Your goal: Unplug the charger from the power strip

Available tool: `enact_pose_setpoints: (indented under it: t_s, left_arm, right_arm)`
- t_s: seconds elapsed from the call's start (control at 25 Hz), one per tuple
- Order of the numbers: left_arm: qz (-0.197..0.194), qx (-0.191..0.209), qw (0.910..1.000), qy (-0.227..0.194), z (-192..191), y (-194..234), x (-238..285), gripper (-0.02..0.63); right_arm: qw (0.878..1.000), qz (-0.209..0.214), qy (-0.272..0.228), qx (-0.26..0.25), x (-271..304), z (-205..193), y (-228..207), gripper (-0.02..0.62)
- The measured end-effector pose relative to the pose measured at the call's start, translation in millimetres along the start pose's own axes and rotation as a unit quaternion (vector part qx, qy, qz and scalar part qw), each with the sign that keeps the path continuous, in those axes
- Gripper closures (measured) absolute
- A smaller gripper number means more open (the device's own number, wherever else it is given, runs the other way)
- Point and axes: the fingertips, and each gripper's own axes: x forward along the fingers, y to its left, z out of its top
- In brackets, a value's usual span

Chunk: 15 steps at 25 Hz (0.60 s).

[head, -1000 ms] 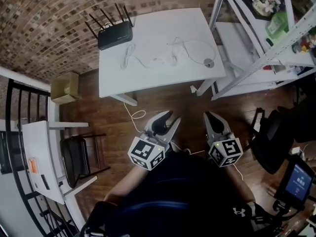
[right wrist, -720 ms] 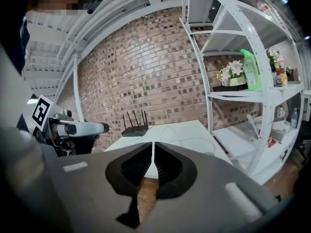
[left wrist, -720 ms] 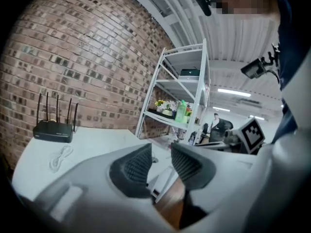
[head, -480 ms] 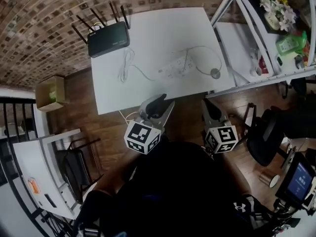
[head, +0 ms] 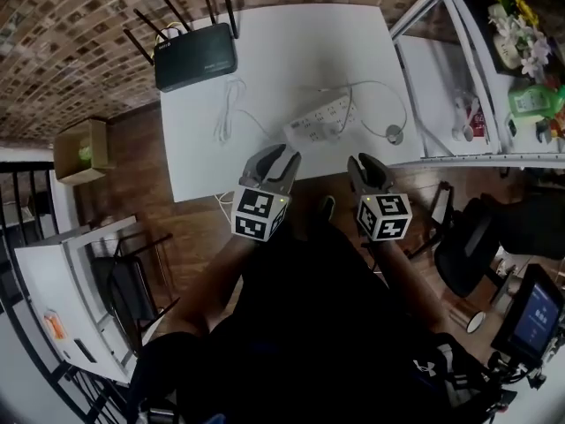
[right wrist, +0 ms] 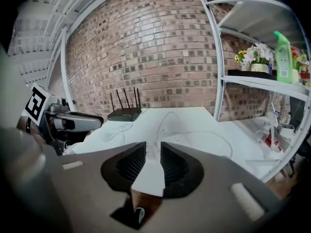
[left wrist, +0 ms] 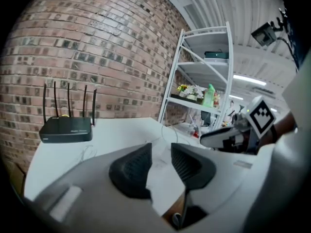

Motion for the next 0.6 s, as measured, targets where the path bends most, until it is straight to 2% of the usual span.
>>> enact_pose_setpoints:
  t_s: [0.12,0.32,0.6]
  left_arm:
    - [0.016,0.019,0.9992,0.030,-18.2,9.0,19.6,0.480]
    - [0.037,0.073,0.9932,0.083,-46.1,18.5,52.8,0.468]
    - [0.052,0.092,0.9864,0.127,-62.5,17.7,89.7,0.464]
  right_arm:
    - [1.000,0.011,0.020,-0.009,24.4,-9.3,-1.5,0.459]
    - [0.997,0.034,0.059,-0.041,57.5,-25.4,-5.1,0.420]
    - [0.994,0.046,0.082,-0.062,86.7,-32.4,-6.0,0.394]
